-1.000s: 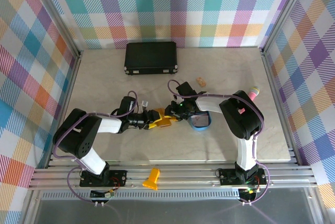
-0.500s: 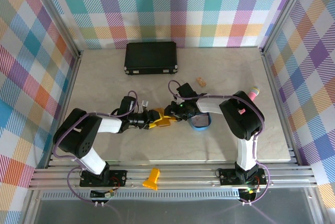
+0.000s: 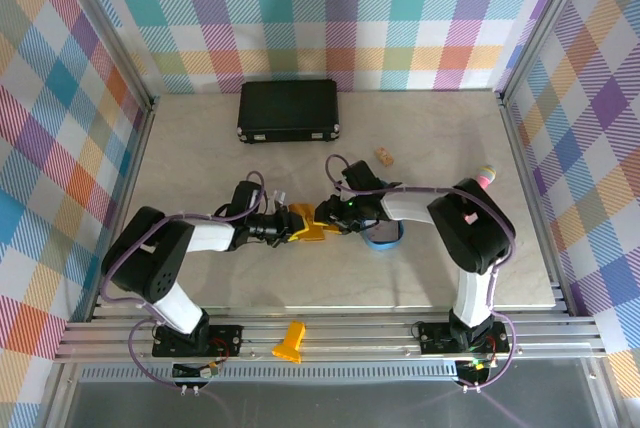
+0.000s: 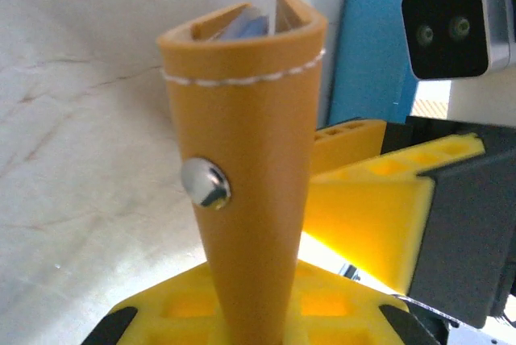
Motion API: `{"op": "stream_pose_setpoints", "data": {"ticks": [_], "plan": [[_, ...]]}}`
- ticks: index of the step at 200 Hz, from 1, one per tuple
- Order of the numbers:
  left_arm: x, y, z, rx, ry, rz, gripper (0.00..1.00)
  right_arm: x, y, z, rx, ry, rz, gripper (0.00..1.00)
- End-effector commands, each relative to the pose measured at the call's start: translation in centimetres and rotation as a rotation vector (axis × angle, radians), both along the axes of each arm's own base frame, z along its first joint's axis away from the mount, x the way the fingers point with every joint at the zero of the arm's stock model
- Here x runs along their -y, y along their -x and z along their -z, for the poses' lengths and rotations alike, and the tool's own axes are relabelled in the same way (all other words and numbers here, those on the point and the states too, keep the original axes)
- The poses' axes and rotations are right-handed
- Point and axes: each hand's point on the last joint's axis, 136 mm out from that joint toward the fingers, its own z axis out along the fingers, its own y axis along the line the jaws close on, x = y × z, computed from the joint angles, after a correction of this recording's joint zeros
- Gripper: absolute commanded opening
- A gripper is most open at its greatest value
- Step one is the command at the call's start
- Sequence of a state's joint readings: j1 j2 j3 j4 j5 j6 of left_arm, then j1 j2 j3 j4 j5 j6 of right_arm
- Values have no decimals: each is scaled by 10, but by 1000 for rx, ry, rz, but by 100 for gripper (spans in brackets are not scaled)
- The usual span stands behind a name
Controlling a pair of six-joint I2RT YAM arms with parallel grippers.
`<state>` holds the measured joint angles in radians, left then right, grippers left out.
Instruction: Put the credit cards into the card holder
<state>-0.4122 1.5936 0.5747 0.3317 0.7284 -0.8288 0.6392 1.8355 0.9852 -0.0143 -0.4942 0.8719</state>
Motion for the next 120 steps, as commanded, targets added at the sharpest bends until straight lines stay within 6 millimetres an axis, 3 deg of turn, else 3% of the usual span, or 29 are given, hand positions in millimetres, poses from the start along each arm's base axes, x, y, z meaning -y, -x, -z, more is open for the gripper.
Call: {"op": "stream_pose_setpoints", "data": {"ticks": [1, 33, 68, 120], "plan": [[3, 0, -36, 112, -24, 65, 0, 10, -14, -45, 155, -87, 4, 47], [6, 4, -70, 187, -9, 124, 0, 38, -20, -94, 344, -153, -1, 60], [7, 2, -119, 324, -46, 214, 0, 69, -16, -146, 560, -173, -30, 66], [8, 6, -203, 630, -56, 331, 0, 73, 18, -227, 849, -274, -225, 74]]}}
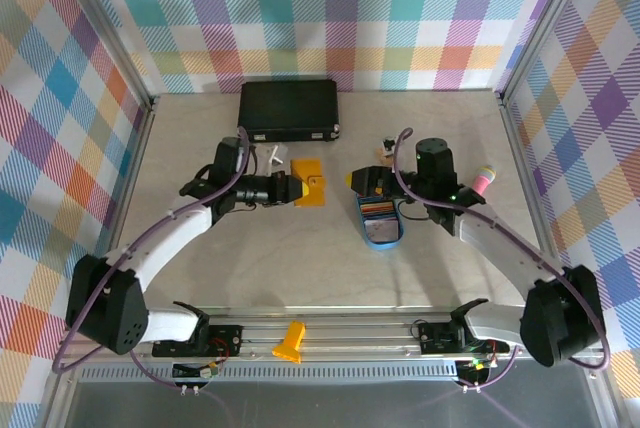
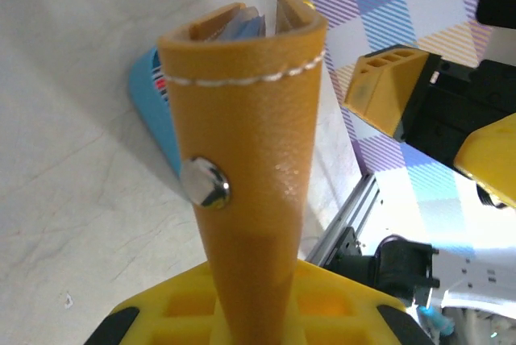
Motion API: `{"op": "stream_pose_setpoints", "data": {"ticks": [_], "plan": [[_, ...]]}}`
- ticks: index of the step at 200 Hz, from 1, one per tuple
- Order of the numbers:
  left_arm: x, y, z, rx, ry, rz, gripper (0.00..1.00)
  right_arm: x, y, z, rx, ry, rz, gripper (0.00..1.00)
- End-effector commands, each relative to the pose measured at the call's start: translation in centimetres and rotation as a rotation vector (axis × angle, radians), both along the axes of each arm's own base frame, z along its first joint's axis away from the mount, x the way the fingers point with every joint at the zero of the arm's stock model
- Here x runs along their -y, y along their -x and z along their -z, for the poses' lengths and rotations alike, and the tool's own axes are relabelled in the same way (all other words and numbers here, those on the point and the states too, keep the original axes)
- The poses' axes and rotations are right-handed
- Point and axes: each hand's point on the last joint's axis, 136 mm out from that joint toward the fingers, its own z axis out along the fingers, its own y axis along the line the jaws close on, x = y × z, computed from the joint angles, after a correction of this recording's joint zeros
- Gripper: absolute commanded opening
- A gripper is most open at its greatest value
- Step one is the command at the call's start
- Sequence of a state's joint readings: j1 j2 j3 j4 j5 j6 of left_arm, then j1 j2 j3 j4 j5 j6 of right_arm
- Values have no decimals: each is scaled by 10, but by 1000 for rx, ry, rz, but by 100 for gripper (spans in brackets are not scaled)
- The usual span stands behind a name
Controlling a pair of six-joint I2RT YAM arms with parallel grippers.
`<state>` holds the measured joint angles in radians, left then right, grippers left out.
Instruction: Put the credit cards into the card holder
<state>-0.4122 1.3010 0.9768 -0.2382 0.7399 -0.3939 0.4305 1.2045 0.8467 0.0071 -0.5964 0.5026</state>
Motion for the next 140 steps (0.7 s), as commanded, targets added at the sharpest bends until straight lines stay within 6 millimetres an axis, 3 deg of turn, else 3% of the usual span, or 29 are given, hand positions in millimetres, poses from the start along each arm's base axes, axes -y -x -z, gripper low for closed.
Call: {"op": "stream_pose_setpoints", "data": {"ticks": [1, 39, 60, 89, 140], "plan": [[3, 15, -39, 161, -11, 115, 0, -4, 21, -33, 159, 1, -142, 74], [14, 13, -107, 476, 74, 223, 0, -5, 37, -59, 275, -21, -221, 74], [18, 11, -126, 597, 78, 266, 0, -5, 41, -58, 343, -31, -229, 73], [26, 3, -120, 583, 91, 302, 0, -2, 31, -58, 342, -20, -164, 77], [36, -2, -100, 483, 243, 285, 0, -24, 46, -69, 439, -86, -319, 76]]}}
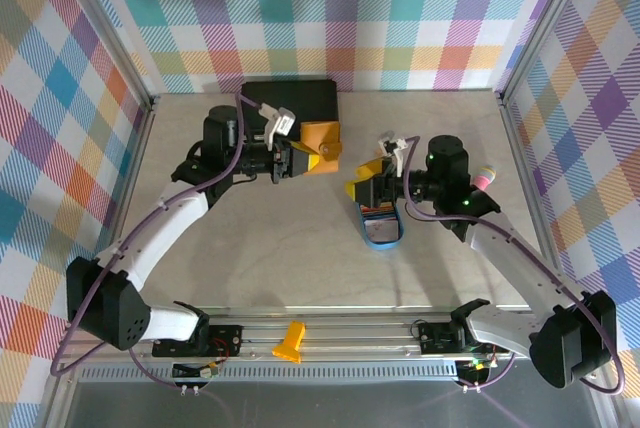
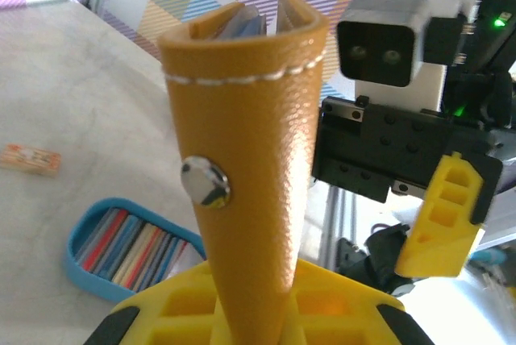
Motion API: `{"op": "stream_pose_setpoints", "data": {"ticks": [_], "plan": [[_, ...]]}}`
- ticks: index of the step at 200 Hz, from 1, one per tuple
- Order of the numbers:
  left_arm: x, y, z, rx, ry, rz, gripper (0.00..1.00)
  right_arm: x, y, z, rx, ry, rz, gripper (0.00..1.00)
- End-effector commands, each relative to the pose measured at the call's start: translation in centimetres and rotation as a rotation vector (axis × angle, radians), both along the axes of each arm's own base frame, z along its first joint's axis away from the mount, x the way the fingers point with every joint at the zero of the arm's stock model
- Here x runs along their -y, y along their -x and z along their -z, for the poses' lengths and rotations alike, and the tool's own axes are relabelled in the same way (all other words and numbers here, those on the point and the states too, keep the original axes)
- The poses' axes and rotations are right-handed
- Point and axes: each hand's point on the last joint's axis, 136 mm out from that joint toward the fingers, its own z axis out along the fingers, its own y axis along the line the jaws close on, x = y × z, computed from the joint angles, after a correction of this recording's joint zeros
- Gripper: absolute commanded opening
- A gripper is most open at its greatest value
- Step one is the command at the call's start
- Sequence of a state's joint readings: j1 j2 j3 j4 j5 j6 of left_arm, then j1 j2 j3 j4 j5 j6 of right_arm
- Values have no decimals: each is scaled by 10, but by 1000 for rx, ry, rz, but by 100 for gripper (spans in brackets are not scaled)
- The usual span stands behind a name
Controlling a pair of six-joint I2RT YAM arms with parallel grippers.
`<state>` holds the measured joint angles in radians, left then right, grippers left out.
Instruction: Put the credit cards into the card holder
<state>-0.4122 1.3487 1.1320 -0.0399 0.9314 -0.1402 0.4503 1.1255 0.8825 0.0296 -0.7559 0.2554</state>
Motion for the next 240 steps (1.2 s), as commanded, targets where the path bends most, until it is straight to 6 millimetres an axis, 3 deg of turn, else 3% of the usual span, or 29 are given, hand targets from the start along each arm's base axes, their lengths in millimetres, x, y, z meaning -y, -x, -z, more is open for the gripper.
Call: {"op": "stream_pose_setpoints", "data": {"ticks": [1, 28, 89, 147, 184, 240], "plan": [[8, 8, -7, -2, 89, 57, 0, -12, 9, -16, 110, -50, -95, 76], [7, 12, 8, -35, 50, 57, 0, -18, 5, -20, 115, -76, -92, 74], [10, 22, -2, -31, 117, 116, 0, -28, 3, -28, 110, -87, -107, 73], [7, 15, 2, -34, 92, 60, 0, 5, -23, -20, 67, 22, 200, 66], [1, 1, 19, -8, -41, -96, 0, -6, -24, -22, -5, 110, 274, 53], [-5, 0, 17, 60, -105, -177, 0, -31, -37, -5, -177, 210, 434, 40]]}}
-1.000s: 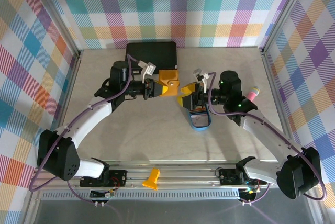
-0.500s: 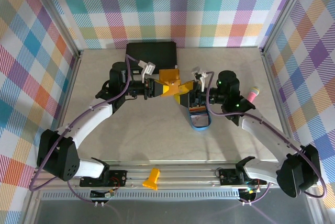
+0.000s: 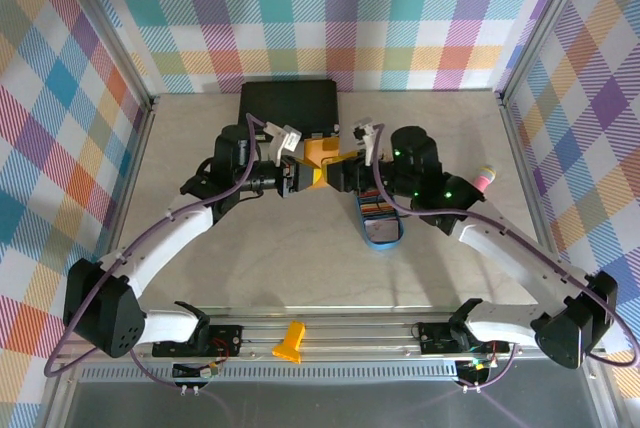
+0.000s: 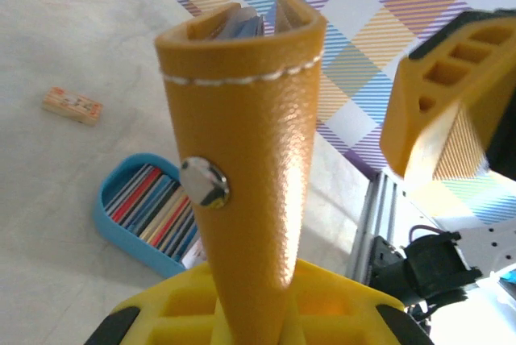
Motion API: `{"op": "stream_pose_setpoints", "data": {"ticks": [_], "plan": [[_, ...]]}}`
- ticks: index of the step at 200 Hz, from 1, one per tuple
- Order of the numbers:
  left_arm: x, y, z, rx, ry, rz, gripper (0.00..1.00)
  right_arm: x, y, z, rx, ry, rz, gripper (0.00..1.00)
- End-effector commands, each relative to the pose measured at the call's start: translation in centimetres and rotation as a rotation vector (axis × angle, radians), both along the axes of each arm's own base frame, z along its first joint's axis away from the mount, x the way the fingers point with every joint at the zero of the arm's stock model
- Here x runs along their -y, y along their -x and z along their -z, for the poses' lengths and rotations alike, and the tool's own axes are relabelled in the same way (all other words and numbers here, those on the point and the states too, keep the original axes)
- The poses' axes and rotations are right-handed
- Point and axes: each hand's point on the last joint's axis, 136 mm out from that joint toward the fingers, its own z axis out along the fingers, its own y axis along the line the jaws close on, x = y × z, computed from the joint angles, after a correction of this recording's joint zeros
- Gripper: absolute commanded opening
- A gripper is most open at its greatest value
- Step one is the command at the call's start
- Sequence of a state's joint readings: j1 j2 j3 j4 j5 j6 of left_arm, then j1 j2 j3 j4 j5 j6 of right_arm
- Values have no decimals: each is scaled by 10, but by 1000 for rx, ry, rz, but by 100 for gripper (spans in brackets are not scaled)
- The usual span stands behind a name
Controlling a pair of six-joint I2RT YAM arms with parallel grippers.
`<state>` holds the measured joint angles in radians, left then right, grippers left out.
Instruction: Put the credit cards into the card holder
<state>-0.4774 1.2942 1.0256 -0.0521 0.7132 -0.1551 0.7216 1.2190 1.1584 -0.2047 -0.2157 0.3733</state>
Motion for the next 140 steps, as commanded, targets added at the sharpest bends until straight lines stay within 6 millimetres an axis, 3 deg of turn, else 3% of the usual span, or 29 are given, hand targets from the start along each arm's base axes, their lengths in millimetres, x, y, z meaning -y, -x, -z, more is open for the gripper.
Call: {"op": "stream_pose_setpoints", "data": {"ticks": [1, 59, 92, 140], "plan": [[-4, -1, -21, 98, -18, -30, 0, 10, -19, 24, -126, 72, 170, 40], [5, 14, -17, 129, -31, 42, 0, 0, -27, 32, -207, 95, 207, 40], [12, 26, -16, 143, -20, 110, 0, -4, -29, 26, -201, 66, 201, 49], [18, 44, -23, 189, 40, 209, 0, -5, -32, 32, -233, 71, 221, 46]]}}
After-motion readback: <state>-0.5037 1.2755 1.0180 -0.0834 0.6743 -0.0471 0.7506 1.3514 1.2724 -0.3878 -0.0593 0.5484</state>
